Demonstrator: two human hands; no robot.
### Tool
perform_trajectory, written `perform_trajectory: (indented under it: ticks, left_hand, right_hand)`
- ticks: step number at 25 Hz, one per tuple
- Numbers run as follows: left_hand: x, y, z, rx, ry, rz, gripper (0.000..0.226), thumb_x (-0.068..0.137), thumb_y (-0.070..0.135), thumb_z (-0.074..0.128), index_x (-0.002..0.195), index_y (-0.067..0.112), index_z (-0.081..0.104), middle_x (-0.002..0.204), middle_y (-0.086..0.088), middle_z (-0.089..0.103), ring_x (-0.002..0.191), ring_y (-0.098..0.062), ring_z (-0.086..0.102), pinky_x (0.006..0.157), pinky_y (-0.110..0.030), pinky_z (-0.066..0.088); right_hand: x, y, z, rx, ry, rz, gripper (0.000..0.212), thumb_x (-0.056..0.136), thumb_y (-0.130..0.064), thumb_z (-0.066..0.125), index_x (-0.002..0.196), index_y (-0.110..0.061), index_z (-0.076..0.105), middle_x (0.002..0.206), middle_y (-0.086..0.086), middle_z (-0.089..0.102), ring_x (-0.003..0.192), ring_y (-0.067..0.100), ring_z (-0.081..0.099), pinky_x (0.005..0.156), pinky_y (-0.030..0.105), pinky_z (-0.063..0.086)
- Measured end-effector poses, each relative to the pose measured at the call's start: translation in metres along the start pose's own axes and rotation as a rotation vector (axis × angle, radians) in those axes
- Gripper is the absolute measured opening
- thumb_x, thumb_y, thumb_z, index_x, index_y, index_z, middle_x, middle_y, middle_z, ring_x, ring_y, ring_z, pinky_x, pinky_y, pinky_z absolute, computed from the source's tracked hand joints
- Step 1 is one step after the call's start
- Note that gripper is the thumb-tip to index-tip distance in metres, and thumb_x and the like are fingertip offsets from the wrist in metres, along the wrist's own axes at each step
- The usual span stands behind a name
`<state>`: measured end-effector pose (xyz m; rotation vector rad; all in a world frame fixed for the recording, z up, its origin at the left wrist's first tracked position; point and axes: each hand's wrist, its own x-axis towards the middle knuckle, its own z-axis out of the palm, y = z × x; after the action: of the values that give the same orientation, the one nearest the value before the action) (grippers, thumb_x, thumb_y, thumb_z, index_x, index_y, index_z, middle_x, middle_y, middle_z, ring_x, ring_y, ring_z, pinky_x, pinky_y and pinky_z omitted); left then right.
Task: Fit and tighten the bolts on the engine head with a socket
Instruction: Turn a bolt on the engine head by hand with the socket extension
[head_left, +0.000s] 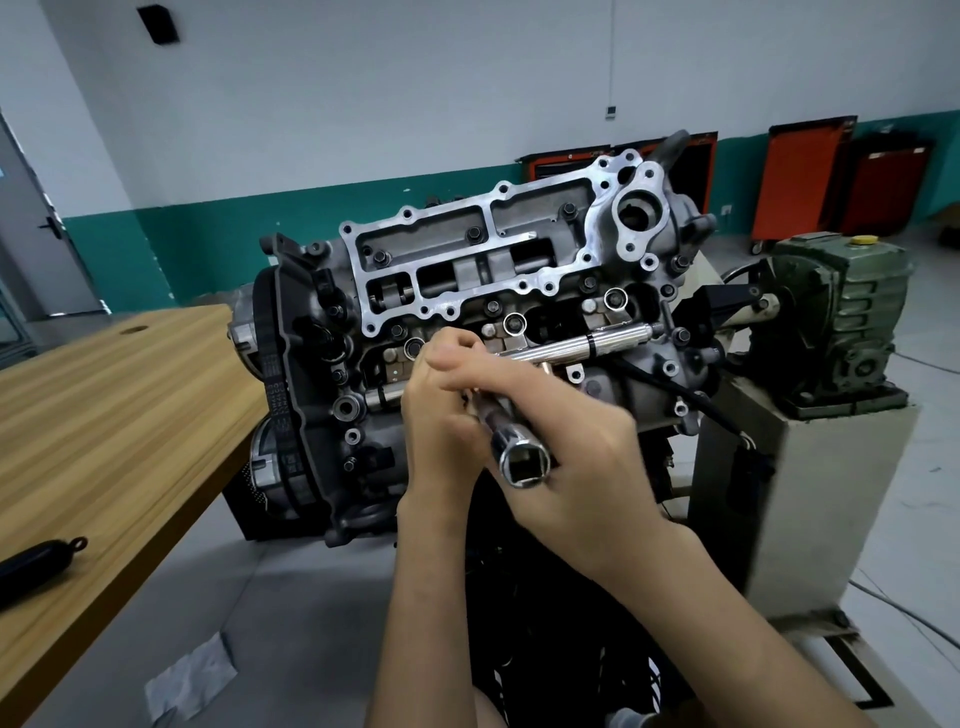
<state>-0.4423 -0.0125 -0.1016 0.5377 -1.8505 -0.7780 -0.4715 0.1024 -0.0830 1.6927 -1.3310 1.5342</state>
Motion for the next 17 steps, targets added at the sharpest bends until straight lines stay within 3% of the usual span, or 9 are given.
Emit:
perform_trajectory:
  ticks: [2,3,6,7,10,11,13,15,17]
  left_hand:
    - [0.005,0.009,-0.001,0.044,0.022,-0.101,0.025,0.094,0.006,0.051,0.074,0.021,0.050,0.070,0.011,0.040,0.071,0.029,0.042,0.077,0.002,0.036]
    - [0.009,0.016,0.000,0.074,0.010,-0.083,0.021,0.094,0.005,0.051,0.077,0.018,0.050,0.070,0.012,0.037,0.071,0.029,0.037,0.073,0.004,0.031]
    - [0.021,0.034,-0.002,0.070,-0.066,-0.068,0.010,0.096,0.005,0.046,0.093,0.004,0.056,0.086,-0.006,0.056,0.090,-0.009,0.049,0.084,-0.021,0.040]
    - [0.022,0.036,-0.004,0.060,-0.088,-0.073,0.015,0.096,0.002,0.042,0.095,-0.001,0.057,0.097,-0.015,0.057,0.094,-0.018,0.048,0.091,-0.026,0.040]
    - [0.026,0.045,0.000,0.017,-0.098,-0.157,0.041,0.099,-0.008,0.017,0.084,-0.014,0.054,0.124,-0.039,0.042,0.109,-0.028,0.040,0.098,-0.020,0.023]
    - [0.027,0.048,0.001,0.077,-0.064,-0.175,0.037,0.100,-0.005,0.020,0.089,-0.015,0.054,0.124,-0.035,0.042,0.103,-0.023,0.041,0.093,-0.018,0.021]
    - [0.022,0.040,0.001,0.091,0.035,-0.133,0.016,0.098,0.005,0.042,0.093,0.001,0.056,0.096,-0.016,0.051,0.079,-0.005,0.044,0.090,-0.023,0.032]
    - [0.016,0.027,-0.001,0.050,-0.023,-0.011,0.010,0.093,0.001,0.049,0.093,-0.002,0.059,0.087,-0.009,0.056,0.084,-0.014,0.051,0.085,-0.034,0.039]
    - [0.014,0.021,-0.001,-0.023,-0.024,0.004,0.009,0.091,-0.002,0.050,0.090,-0.003,0.059,0.087,-0.008,0.058,0.087,-0.016,0.052,0.083,-0.034,0.040]
  right_hand:
    - [0.001,-0.001,0.001,0.010,-0.072,-0.031,0.036,0.079,0.023,0.060,0.110,0.006,0.065,0.119,0.013,0.066,0.115,0.015,0.061,0.101,0.021,0.045]
    - [0.002,0.000,0.000,-0.015,-0.056,-0.034,0.034,0.078,0.022,0.062,0.107,0.005,0.067,0.114,0.012,0.068,0.109,0.014,0.063,0.097,0.019,0.047]
    - [0.003,0.003,-0.003,-0.073,0.085,0.003,0.030,0.070,0.014,0.079,0.096,0.000,0.072,0.094,0.008,0.074,0.084,0.009,0.067,0.079,0.012,0.050]
    - [0.003,0.003,-0.003,-0.072,0.103,0.008,0.030,0.070,0.012,0.080,0.096,0.000,0.072,0.094,0.007,0.074,0.084,0.008,0.067,0.080,0.011,0.049]
    - [0.000,-0.002,0.001,-0.002,0.023,-0.011,0.030,0.081,0.016,0.066,0.108,0.004,0.066,0.115,0.010,0.068,0.111,0.011,0.062,0.098,0.017,0.045]
    - [0.001,-0.003,0.002,0.000,0.006,-0.022,0.030,0.082,0.018,0.062,0.109,0.005,0.066,0.116,0.011,0.067,0.113,0.011,0.061,0.099,0.017,0.044]
    - [0.002,-0.001,0.001,-0.043,0.039,-0.018,0.031,0.076,0.020,0.069,0.103,0.004,0.069,0.103,0.011,0.072,0.097,0.009,0.065,0.088,0.014,0.049]
    - [0.001,0.002,0.000,-0.059,0.115,0.024,0.033,0.068,0.017,0.078,0.096,0.001,0.072,0.087,0.010,0.074,0.077,0.006,0.066,0.076,0.011,0.050]
    - [0.000,0.002,-0.001,-0.030,0.124,0.038,0.034,0.067,0.016,0.080,0.096,0.001,0.072,0.087,0.009,0.073,0.077,0.009,0.067,0.076,0.012,0.050]
